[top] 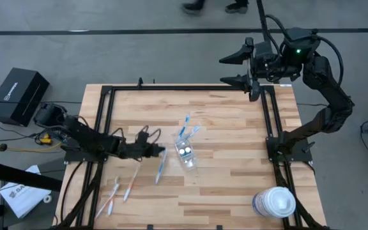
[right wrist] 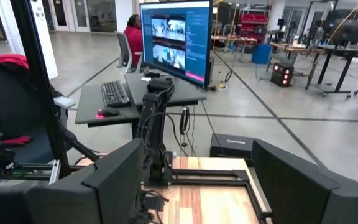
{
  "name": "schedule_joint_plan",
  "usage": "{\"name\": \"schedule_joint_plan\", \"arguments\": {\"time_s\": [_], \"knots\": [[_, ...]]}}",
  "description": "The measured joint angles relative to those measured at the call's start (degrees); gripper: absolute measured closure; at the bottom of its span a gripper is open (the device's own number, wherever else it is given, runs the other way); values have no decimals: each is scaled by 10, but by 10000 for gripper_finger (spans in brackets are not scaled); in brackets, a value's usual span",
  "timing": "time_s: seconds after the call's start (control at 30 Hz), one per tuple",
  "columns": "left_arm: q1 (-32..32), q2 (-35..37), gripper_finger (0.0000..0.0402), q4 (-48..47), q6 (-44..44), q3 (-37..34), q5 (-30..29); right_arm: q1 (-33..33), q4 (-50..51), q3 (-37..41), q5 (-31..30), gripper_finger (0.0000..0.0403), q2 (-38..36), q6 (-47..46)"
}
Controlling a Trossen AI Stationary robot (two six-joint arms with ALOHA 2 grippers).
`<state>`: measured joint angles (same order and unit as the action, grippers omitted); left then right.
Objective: Pick & Place toothbrushing station
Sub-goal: Put the blue toothbrush into the transparent organizer
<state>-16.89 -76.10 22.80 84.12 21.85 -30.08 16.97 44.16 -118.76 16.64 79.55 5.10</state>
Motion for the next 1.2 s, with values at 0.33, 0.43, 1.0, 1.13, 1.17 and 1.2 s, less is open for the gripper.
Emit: {"name": "schedule_joint_plan", "arguments": {"time_s": [0.33, 0.43, 1.0, 1.13, 1.17, 1.2], "knots": [[58, 121, 401, 168, -310, -1, -81, 6, -3, 0, 0, 113, 0, 0], [77, 152, 401, 221, -391, -1, -81, 12, -7, 0, 0, 113, 0, -1], [173, 75, 401, 410, -520, 6, -19, 42, -21, 0, 29, 113, 0, -23], [176, 26, 401, 421, -519, 37, 6, 46, -29, 0, 29, 113, 0, -26], [176, 14, 401, 419, -519, 42, 13, 46, -29, 0, 29, 113, 0, -26], [176, 1, 401, 418, -519, 49, 17, 46, -29, 0, 29, 113, 0, -26]]}}
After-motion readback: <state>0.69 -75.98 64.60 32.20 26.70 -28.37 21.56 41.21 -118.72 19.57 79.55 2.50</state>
